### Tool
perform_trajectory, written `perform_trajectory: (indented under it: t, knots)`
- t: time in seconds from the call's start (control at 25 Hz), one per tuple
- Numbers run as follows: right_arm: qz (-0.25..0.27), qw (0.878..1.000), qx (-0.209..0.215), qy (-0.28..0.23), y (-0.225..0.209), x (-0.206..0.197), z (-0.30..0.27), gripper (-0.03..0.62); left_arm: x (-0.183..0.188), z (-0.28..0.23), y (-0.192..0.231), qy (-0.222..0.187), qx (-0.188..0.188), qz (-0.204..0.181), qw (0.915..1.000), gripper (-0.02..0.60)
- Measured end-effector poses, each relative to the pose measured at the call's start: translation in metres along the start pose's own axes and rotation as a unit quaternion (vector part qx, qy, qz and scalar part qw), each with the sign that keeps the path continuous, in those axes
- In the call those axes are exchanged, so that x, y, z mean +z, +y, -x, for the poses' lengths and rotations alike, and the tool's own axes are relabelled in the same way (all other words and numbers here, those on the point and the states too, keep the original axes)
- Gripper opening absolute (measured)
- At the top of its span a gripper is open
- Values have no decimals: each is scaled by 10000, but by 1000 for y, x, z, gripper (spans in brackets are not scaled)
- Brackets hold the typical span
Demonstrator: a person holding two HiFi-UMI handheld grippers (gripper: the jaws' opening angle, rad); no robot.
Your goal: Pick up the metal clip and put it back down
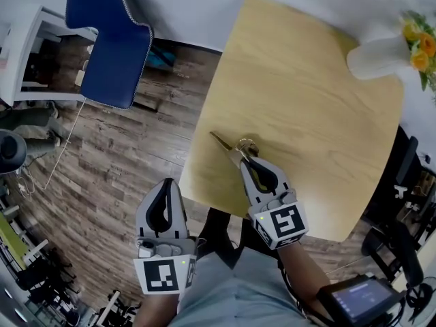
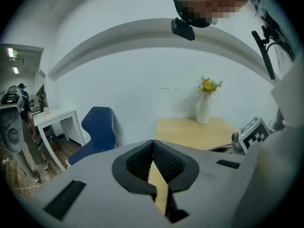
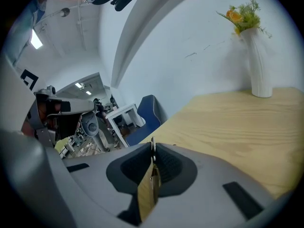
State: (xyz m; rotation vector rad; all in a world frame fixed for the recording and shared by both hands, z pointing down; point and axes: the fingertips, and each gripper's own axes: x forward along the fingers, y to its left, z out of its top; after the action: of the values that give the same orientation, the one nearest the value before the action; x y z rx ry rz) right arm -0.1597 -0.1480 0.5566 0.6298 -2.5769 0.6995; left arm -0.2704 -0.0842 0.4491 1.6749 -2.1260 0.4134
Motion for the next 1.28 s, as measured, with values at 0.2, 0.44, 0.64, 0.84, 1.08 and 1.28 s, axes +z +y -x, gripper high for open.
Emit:
perform_trajectory:
  t: [0.2, 0.44, 0.64, 0.84, 1.08, 1.28]
  knots:
    - [-49, 9999, -92, 136, -14, -6, -4, 55, -2, -7, -5, 25, -42, -42, 10000, 18]
    - [21, 9997, -113, 232, -23, -10, -3, 91, 7, -13, -13, -83, -85, -212, 9997, 18]
    - [113, 9996, -260, 56, -30, 8, 10, 101, 20, -8, -23, -230, -169, -207, 9994, 18]
    - [301, 9977, -501, -334, -24, 43, 38, 101, 48, 9, -34, -611, -340, -315, 9971, 18]
    - [609, 9895, -843, -1005, 7, 100, 96, 101, 94, 46, -54, -1254, -730, -429, 9885, 18]
    - [998, 9721, -1178, -1765, 24, 151, 156, 100, 136, 73, -90, -1916, -1212, -599, 9721, 18]
